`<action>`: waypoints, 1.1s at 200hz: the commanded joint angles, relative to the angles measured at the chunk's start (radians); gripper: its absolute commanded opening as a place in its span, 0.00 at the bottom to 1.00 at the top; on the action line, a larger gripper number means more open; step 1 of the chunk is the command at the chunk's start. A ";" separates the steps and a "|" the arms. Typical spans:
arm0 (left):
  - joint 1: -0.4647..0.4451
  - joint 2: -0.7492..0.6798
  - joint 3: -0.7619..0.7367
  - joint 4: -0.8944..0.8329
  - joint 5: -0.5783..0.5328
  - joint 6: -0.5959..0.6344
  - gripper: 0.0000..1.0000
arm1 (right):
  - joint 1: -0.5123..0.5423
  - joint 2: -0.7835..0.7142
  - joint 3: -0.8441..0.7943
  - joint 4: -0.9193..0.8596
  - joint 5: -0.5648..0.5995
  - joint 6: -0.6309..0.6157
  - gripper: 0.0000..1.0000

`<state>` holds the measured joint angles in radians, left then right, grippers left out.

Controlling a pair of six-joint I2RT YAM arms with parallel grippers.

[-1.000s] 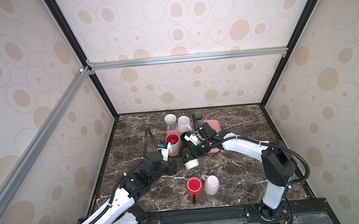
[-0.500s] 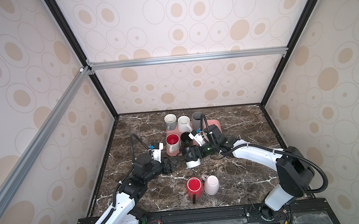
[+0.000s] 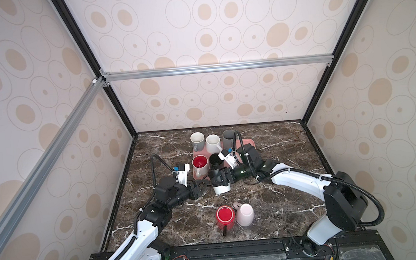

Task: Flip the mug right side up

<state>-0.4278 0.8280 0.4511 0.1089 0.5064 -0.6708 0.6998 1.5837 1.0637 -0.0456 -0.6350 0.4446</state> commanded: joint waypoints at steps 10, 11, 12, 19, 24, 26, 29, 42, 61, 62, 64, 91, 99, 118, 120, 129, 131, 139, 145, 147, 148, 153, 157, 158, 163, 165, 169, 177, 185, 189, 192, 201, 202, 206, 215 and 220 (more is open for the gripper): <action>0.009 0.015 0.006 0.073 0.045 -0.017 0.44 | 0.017 -0.047 0.004 0.079 -0.034 0.012 0.35; 0.009 0.016 0.006 0.074 0.045 -0.018 0.44 | 0.018 -0.046 0.004 0.081 -0.034 0.012 0.35; 0.010 0.017 0.006 0.075 0.046 -0.019 0.43 | 0.018 -0.046 0.004 0.081 -0.034 0.012 0.35; 0.009 0.018 0.006 0.081 0.052 -0.022 0.41 | 0.019 -0.044 0.005 0.082 -0.031 0.014 0.35; 0.009 0.018 0.006 0.084 0.056 -0.026 0.40 | 0.018 -0.042 0.005 0.085 -0.029 0.016 0.35; 0.009 0.018 0.006 0.085 0.056 -0.028 0.40 | 0.019 -0.041 0.006 0.087 -0.030 0.018 0.35; 0.009 0.019 0.005 0.087 0.057 -0.029 0.39 | 0.020 -0.040 0.006 0.089 -0.029 0.018 0.35; 0.010 0.019 0.002 0.093 0.064 -0.039 0.37 | 0.020 -0.035 0.008 0.100 -0.032 0.025 0.35; 0.010 0.018 -0.003 0.100 0.068 -0.049 0.33 | 0.024 -0.027 0.012 0.108 -0.034 0.028 0.35; 0.010 0.018 -0.003 0.100 0.068 -0.050 0.32 | 0.025 -0.027 0.013 0.108 -0.034 0.028 0.35; 0.010 0.018 -0.003 0.100 0.069 -0.050 0.31 | 0.025 -0.026 0.013 0.108 -0.033 0.028 0.35; 0.009 0.019 -0.003 0.105 0.057 -0.050 0.17 | 0.027 -0.026 0.011 0.114 -0.031 0.032 0.39; 0.009 0.022 -0.004 0.109 0.054 -0.049 0.10 | 0.027 -0.029 0.008 0.115 -0.027 0.031 0.41; 0.009 0.027 -0.002 0.126 0.046 -0.050 0.00 | 0.027 -0.040 0.000 0.114 -0.013 0.032 0.51; 0.010 0.027 -0.002 0.129 0.045 -0.050 0.00 | 0.027 -0.043 -0.001 0.113 -0.009 0.032 0.53; 0.009 0.029 0.001 0.139 0.044 -0.049 0.00 | 0.027 -0.051 -0.005 0.108 0.004 0.029 0.61; 0.008 0.029 0.001 0.142 0.044 -0.049 0.00 | 0.027 -0.052 -0.006 0.106 0.007 0.029 0.63; 0.008 0.027 0.006 0.148 0.040 -0.047 0.00 | 0.025 -0.061 -0.012 0.105 0.020 0.027 0.69; 0.006 0.028 0.011 0.149 0.035 -0.043 0.00 | 0.023 -0.069 -0.019 0.105 0.032 0.025 0.73; 0.006 0.027 0.013 0.149 0.034 -0.042 0.00 | 0.024 -0.073 -0.021 0.105 0.036 0.023 0.74; 0.006 0.027 0.013 0.150 0.034 -0.041 0.00 | 0.024 -0.075 -0.022 0.105 0.037 0.023 0.75; 0.005 0.025 0.017 0.153 0.029 -0.036 0.00 | 0.022 -0.084 -0.028 0.105 0.047 0.022 0.77; 0.003 0.025 0.022 0.153 0.025 -0.034 0.00 | 0.018 -0.091 -0.032 0.105 0.052 0.020 0.78; 0.002 0.026 0.023 0.152 0.024 -0.031 0.00 | 0.018 -0.094 -0.034 0.105 0.055 0.020 0.79; 0.000 0.026 0.028 0.150 0.016 -0.025 0.00 | 0.014 -0.104 -0.039 0.104 0.064 0.018 0.80; -0.001 0.026 0.030 0.150 0.014 -0.023 0.00 | 0.012 -0.107 -0.041 0.104 0.067 0.018 0.81; -0.005 0.026 0.034 0.153 0.009 -0.021 0.00 | 0.008 -0.117 -0.046 0.103 0.074 0.017 0.82; -0.012 0.027 0.039 0.158 -0.001 -0.015 0.00 | -0.001 -0.135 -0.056 0.103 0.091 0.019 0.83; -0.019 0.033 0.047 0.157 -0.015 -0.008 0.00 | -0.009 -0.156 -0.068 0.101 0.113 0.016 0.85; -0.024 0.036 0.051 0.158 -0.020 -0.005 0.00 | -0.012 -0.168 -0.075 0.102 0.127 0.016 0.86; -0.027 0.039 0.053 0.158 -0.024 -0.002 0.00 | -0.014 -0.178 -0.080 0.104 0.135 0.015 0.87; -0.037 0.047 0.061 0.162 -0.031 0.005 0.00 | -0.019 -0.207 -0.096 0.111 0.164 0.009 0.88; -0.037 0.048 0.061 0.162 -0.031 0.006 0.00 | -0.019 -0.211 -0.098 0.110 0.166 0.008 0.88; -0.043 0.051 0.063 0.165 -0.030 0.008 0.00 | -0.020 -0.224 -0.102 0.107 0.177 0.002 0.89; -0.053 0.056 0.064 0.181 -0.031 0.010 0.00 | -0.022 -0.255 -0.109 0.092 0.207 -0.015 0.90; -0.061 0.059 0.065 0.203 -0.062 0.011 0.00 | -0.023 -0.270 -0.113 0.085 0.224 -0.024 0.91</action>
<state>-0.4755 0.8799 0.4728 0.2493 0.5293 -0.6983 0.7078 1.4128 0.9630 0.0040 -0.5240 0.4538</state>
